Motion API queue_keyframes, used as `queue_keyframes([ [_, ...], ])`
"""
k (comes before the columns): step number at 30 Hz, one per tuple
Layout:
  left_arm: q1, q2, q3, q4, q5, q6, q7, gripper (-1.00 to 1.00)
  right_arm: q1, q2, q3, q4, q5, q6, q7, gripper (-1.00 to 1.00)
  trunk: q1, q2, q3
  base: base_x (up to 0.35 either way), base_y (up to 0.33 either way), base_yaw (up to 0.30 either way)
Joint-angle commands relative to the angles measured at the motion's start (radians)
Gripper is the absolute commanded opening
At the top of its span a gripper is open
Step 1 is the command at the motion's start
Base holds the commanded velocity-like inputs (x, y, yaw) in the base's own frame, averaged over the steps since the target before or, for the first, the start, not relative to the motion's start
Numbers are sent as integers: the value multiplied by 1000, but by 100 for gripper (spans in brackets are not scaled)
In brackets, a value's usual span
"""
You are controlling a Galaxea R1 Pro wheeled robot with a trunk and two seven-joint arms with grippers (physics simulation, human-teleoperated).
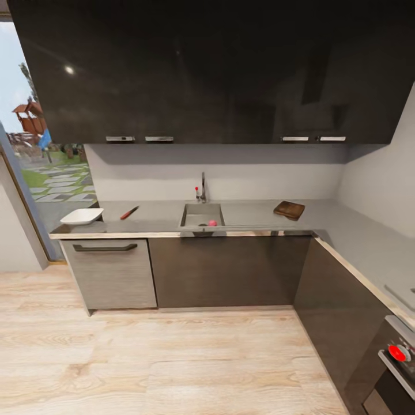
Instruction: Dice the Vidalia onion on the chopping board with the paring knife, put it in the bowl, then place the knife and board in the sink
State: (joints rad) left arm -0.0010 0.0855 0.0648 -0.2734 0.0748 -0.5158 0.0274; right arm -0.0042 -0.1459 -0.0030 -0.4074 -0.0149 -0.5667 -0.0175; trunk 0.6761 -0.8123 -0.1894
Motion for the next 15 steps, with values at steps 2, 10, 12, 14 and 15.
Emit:
queue_keyframes([
  [2,0,-1,-2,0,8,-2,-1,100,0,2,1,4,-1,-8,-5,100,-8,13,5,0,0,0],
  [10,0,-1,-2,0,8,-1,-1,100,0,1,3,21,0,-38,-8,100,-38,69,30,0,0,0],
  [12,0,-1,-2,0,8,-2,-1,100,0,2,4,23,0,-44,-8,100,-46,83,36,0,0,0],
  [14,0,-2,-2,-1,8,-2,-1,100,0,3,4,24,1,-48,-9,100,-54,97,43,0,0,0],
  [15,0,-3,-2,-1,8,-2,-1,100,0,3,4,25,1,-49,-9,100,-57,104,46,0,0,0],
])
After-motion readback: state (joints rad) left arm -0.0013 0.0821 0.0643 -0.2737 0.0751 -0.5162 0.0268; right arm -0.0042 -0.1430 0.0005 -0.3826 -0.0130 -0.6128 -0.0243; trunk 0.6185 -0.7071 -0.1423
